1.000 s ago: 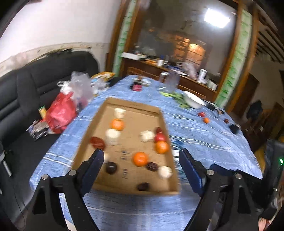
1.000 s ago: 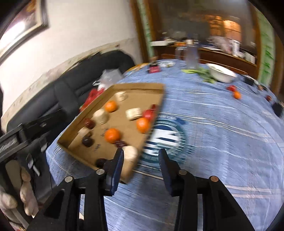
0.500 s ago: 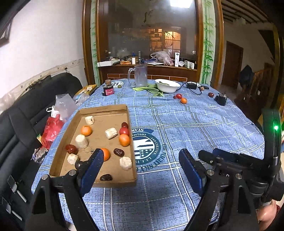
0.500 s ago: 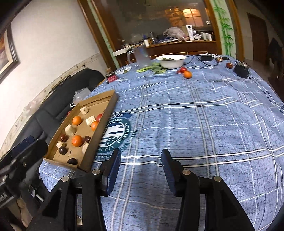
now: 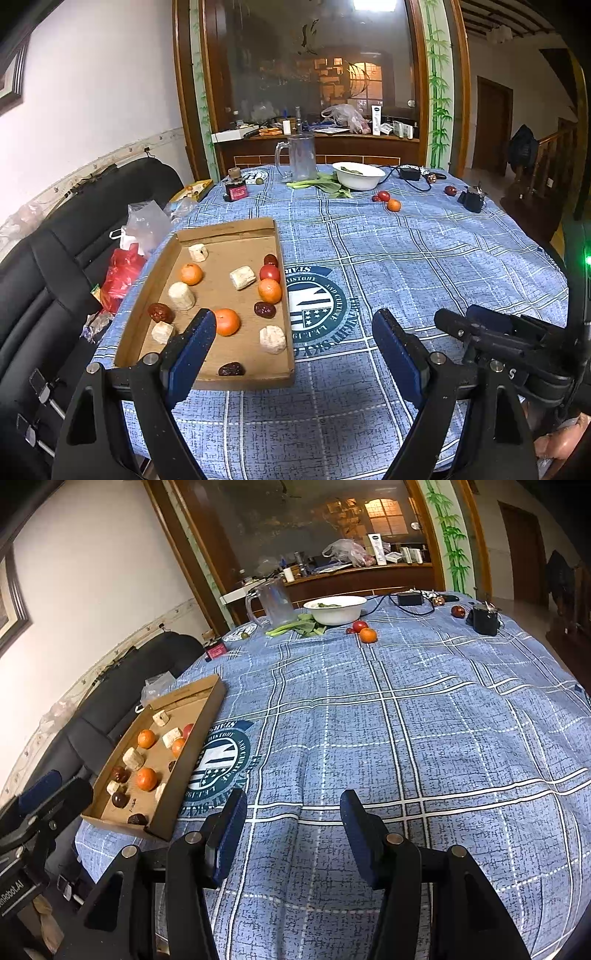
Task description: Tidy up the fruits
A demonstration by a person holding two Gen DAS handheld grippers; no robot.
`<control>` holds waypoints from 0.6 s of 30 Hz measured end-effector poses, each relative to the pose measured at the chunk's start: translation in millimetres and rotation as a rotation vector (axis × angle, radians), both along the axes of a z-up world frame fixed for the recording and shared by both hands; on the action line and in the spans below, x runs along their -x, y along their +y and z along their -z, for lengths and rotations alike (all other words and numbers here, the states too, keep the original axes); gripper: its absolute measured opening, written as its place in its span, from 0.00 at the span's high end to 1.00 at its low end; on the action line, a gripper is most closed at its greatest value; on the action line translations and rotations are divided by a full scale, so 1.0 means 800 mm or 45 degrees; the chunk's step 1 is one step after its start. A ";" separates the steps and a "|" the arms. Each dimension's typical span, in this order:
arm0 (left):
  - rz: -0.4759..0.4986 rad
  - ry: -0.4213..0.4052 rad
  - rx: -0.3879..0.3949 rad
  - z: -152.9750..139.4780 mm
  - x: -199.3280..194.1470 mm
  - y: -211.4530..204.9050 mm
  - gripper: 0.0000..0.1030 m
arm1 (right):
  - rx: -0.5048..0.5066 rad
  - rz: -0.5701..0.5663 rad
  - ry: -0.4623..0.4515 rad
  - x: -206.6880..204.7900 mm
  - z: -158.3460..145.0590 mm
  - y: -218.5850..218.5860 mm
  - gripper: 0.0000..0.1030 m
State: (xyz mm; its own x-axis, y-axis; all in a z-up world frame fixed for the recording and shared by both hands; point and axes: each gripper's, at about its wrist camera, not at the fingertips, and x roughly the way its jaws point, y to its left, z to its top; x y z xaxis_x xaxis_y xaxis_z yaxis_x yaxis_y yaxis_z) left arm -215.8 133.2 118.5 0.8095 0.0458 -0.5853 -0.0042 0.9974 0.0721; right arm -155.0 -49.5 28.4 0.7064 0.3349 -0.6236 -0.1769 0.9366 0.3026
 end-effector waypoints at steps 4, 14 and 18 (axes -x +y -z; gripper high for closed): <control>-0.004 0.006 -0.010 0.002 -0.001 0.000 0.17 | 0.030 -0.014 -0.005 0.001 0.001 0.007 0.45; 0.005 0.022 -0.024 0.008 -0.004 -0.004 0.17 | 0.030 -0.005 0.017 -0.004 0.008 0.002 0.45; 0.003 0.016 -0.016 0.009 -0.004 -0.002 0.17 | 0.037 -0.010 0.017 -0.003 0.009 0.005 0.44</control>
State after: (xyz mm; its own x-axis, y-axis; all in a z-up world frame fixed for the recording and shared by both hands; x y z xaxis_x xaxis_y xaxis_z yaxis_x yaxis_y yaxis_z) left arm -212.9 131.9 111.7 0.8022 0.0516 -0.5949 -0.0012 0.9964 0.0848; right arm -152.3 -45.7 21.5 0.6954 0.3219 -0.6425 -0.1803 0.9436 0.2777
